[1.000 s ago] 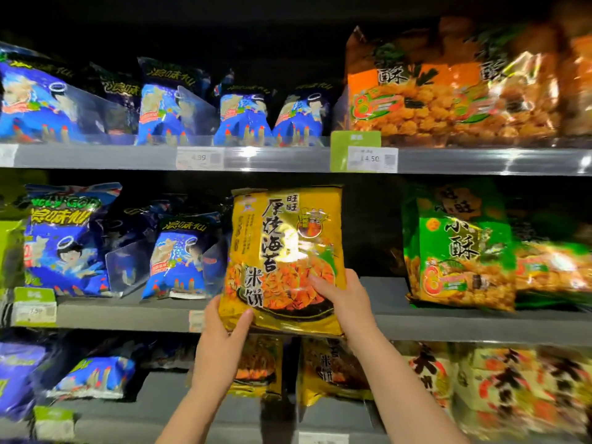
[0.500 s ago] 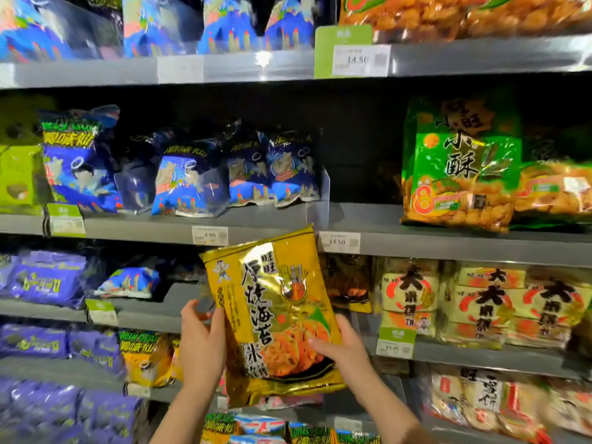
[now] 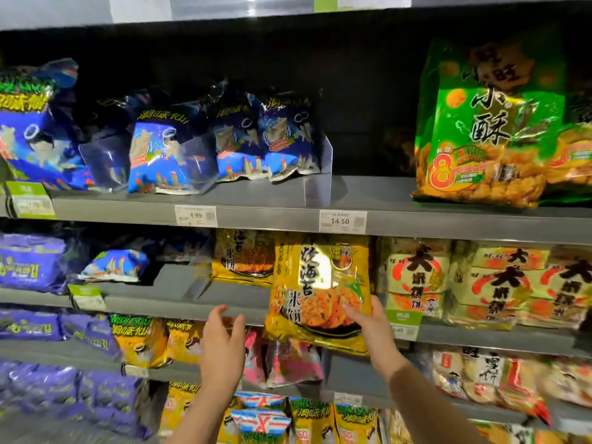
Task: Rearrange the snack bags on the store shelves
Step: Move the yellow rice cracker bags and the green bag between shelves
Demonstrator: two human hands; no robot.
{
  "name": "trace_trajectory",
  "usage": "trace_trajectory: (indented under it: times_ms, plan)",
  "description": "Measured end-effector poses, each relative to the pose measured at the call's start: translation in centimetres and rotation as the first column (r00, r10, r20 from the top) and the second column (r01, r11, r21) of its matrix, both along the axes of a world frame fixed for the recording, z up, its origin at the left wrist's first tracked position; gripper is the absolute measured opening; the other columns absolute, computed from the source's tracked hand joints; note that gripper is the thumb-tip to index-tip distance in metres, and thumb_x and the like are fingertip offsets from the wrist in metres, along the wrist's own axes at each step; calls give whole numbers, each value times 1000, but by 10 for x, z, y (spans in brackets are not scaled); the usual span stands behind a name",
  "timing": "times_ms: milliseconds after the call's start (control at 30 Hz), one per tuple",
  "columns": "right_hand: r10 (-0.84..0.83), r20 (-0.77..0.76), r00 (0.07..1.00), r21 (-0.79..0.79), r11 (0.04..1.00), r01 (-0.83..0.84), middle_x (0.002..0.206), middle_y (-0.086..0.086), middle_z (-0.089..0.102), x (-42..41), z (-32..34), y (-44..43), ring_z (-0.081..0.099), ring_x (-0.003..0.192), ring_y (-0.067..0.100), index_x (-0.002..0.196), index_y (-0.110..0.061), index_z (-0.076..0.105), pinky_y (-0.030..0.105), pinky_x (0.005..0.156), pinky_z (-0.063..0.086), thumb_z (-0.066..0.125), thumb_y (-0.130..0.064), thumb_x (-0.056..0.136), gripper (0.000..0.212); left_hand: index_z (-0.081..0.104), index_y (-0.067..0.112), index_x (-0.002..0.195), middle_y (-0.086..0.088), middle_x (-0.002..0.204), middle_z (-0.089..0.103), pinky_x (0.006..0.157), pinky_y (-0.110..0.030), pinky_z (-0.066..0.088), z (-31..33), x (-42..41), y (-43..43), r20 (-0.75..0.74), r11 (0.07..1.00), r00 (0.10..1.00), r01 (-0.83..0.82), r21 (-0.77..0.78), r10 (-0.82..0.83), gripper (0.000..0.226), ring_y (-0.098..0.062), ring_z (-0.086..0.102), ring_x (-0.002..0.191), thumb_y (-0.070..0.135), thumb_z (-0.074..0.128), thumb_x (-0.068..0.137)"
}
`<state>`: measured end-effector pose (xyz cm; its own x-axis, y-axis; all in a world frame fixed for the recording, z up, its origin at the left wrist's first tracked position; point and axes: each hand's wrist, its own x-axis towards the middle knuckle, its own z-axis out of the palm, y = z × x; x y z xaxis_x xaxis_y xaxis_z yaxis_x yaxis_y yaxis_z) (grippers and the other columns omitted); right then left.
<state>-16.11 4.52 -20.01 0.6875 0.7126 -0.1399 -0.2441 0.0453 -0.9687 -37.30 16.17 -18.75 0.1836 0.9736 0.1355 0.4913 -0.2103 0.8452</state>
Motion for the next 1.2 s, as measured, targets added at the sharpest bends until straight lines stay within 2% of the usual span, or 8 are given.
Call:
trace_trajectory:
  times_ms: [167,300,433,567,767,933,1067,1200]
  plan:
    - [-30,-13,999,17,999,30,155,3,22,26,8,23,22,141,22,149,-16,15,38,112,20,67,-23,83,84,39,12,132,-14,131,48,90,-40,40,3,18,14,-6,998,998,60,8,-60,42,-29,50,112,29,44,94]
    - [-49,13,999,39,998,48,149,1,34,40,6,42,33,137,21,147,-15,24,38,112,25,71,-31,79,85,38,15,132,-10,131,47,90,-40,41,4,37,28,-13,996,996,85,-8,-85,42,-27,50,113,32,43,94]
    - [-59,116,991,-41,997,64,126,1,58,53,4,51,52,119,19,125,-20,50,33,102,37,64,-31,85,44,40,13,130,-11,128,50,87,-37,41,1,48,37,-10,993,993,115,-3,-115,41,-24,51,110,30,45,94]
    - [-125,242,962,-168,971,169,149,2,36,64,-2,54,32,138,24,146,-17,27,44,114,27,55,-47,87,71,40,11,131,-11,130,49,81,-30,36,-4,48,42,21,991,991,136,2,-136,41,-13,44,99,27,46,94]
    - [-81,361,929,-257,949,183,152,2,30,72,5,55,27,140,24,148,-20,21,47,115,25,47,-49,91,69,39,12,132,-9,129,49,83,-34,38,-12,46,45,9,991,991,131,1,-131,41,-13,44,97,28,45,94]
    - [-90,439,894,-296,925,238,152,3,30,69,3,44,28,140,25,147,-16,23,40,112,24,45,-35,96,59,39,14,131,-9,129,49,86,-38,42,-14,43,43,-8,993,993,113,-12,-114,41,-14,45,96,31,44,94]
    - [-71,486,871,-415,858,301,151,6,33,57,-11,47,35,136,28,146,-15,25,43,112,29,38,-36,97,54,40,13,131,-10,130,49,83,-36,41,-14,43,36,-26,992,992,124,0,-124,41,-19,49,102,30,45,94]
    - [24,632,775,-465,811,354,158,1,11,42,-18,44,19,143,22,150,-18,4,35,116,21,58,-16,90,81,40,13,130,-11,130,48,83,-37,42,-17,42,31,-30,991,991,132,-6,-132,42,-24,52,105,31,45,93]
